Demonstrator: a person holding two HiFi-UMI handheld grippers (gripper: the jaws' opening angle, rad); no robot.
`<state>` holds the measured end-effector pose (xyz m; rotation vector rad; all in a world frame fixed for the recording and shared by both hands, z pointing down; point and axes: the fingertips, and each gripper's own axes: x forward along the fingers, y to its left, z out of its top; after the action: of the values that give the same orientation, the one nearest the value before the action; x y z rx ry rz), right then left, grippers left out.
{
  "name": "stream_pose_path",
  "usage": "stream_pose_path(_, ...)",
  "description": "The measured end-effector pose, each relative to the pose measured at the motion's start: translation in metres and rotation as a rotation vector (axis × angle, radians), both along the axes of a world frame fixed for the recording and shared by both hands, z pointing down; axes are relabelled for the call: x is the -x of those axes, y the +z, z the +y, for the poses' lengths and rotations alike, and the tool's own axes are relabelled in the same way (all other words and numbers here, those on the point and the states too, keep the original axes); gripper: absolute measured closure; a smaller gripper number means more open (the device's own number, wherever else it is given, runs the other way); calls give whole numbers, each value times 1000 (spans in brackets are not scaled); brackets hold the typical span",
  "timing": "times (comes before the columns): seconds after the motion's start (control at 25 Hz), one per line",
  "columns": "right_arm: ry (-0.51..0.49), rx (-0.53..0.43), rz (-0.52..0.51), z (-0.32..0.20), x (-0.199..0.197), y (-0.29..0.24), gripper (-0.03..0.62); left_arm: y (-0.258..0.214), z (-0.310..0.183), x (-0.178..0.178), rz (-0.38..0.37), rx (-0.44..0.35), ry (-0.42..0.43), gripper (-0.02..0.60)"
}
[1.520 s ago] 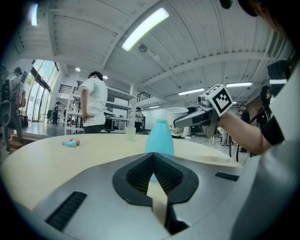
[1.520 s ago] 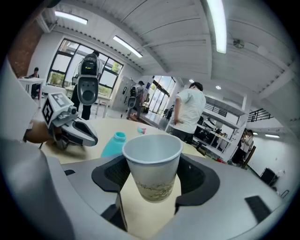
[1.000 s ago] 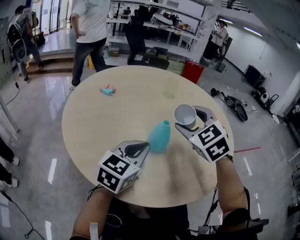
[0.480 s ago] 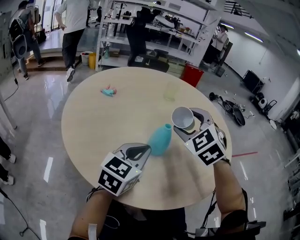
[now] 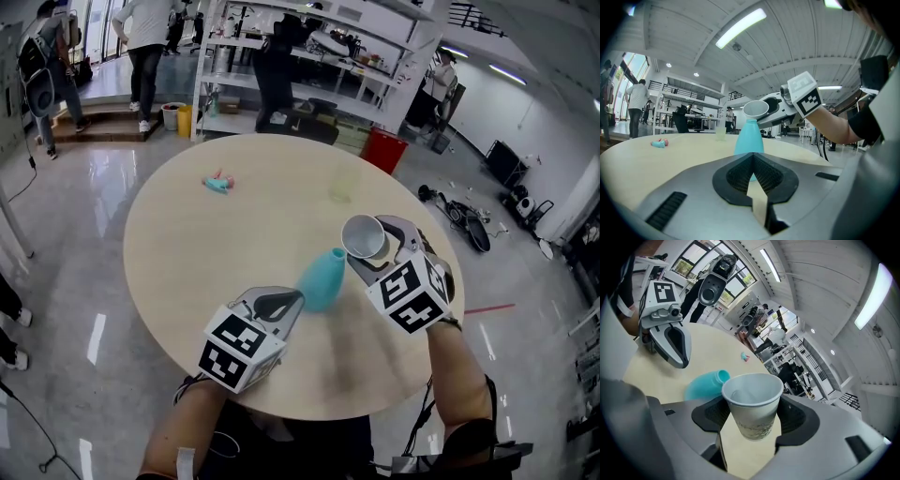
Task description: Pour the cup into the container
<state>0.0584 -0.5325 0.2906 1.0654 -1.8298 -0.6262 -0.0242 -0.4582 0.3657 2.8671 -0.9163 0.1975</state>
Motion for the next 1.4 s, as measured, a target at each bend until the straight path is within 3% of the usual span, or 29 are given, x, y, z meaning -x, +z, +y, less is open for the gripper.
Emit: stream_pose_path(1.4, -27, -82, 184, 3, 6, -3, 279, -1, 4, 0, 1, -5, 2, 580)
